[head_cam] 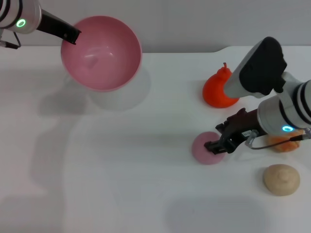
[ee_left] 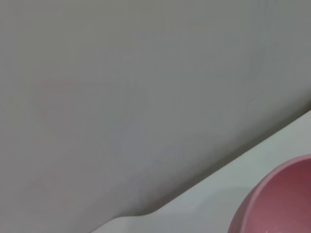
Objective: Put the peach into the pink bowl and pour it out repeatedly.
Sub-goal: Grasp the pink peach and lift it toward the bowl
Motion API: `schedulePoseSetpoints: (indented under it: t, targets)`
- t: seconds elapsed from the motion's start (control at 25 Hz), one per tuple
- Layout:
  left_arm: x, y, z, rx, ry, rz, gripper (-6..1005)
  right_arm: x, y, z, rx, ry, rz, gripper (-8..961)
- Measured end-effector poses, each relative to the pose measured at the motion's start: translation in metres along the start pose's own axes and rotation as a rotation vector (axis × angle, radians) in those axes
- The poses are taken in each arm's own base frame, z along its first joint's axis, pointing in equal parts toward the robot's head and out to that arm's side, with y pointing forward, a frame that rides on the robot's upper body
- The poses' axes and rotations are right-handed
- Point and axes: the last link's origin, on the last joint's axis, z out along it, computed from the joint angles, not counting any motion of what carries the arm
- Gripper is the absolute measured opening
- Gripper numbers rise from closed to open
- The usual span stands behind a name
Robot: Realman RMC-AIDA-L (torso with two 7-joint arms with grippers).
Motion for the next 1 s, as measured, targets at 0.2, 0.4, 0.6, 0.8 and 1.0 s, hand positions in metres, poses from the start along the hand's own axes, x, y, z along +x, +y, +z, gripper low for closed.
schedulePoseSetpoints:
  t: [0.2,0.4,0.6,0.8,1.0]
  targets:
    - [-0.002,0.001,0.000,0.002,-0.003,0.008,73,0.000,0.003,0.010,-0.015,0.032,-0.017,437]
    - [-0.003,0.001,0.000,0.003,-0.004,0.008,74,-0.001,0.006,0.012,-0.013,0.037,-0.039,393]
    - [-0.003,0.001,0.001,0.002,-0.005,0.011,74,-0.001,0.007,0.011,-0.010,0.031,-0.041,261]
    - [-0.004,0.003,0.002,-0.001,-0.012,0.015,74,-0.009,0.008,-0.006,0.021,-0.036,-0.054,129]
    - [-0.006,0.004,0.003,-0.007,-0.020,0.014,75,-0.024,0.013,-0.054,0.119,-0.179,-0.091,43]
